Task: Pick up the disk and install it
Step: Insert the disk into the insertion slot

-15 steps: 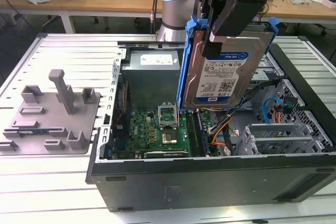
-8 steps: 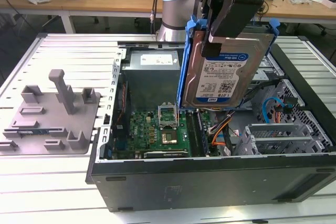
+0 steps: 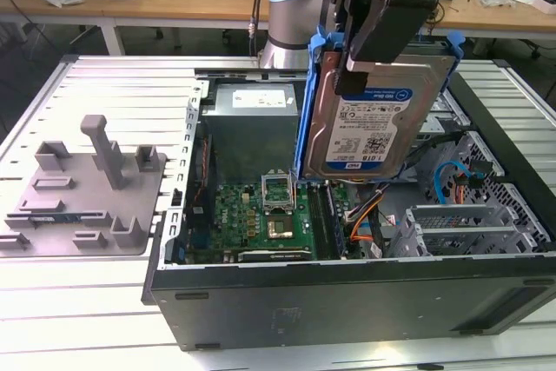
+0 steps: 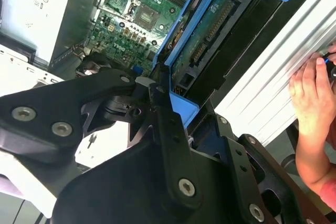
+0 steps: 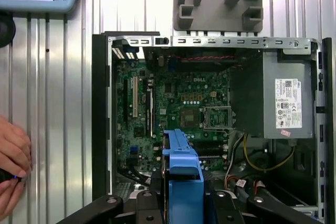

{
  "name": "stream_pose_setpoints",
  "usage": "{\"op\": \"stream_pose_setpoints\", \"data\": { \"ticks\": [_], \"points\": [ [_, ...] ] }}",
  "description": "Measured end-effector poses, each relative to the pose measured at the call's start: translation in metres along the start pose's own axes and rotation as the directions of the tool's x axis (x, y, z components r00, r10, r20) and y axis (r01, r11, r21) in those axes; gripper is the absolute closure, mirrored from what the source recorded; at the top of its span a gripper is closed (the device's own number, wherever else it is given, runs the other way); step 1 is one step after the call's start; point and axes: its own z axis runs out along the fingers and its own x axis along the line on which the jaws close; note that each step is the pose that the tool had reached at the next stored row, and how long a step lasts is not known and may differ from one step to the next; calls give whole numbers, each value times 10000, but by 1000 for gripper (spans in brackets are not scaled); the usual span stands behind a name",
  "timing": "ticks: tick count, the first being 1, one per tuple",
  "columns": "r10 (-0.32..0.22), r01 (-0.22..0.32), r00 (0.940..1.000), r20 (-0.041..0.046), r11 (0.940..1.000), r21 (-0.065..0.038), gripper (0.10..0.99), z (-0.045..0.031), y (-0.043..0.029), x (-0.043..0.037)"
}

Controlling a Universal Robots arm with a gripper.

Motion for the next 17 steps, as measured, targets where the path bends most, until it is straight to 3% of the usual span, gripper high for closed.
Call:
{"op": "stream_pose_setpoints", "data": {
  "ticks": [10,17],
  "points": [
    [25,-25,10000,13,10000,41,718,-2,-103,62],
    [42,-42,10000,19,10000,42,718,-3,-285,116]
  ]
}}
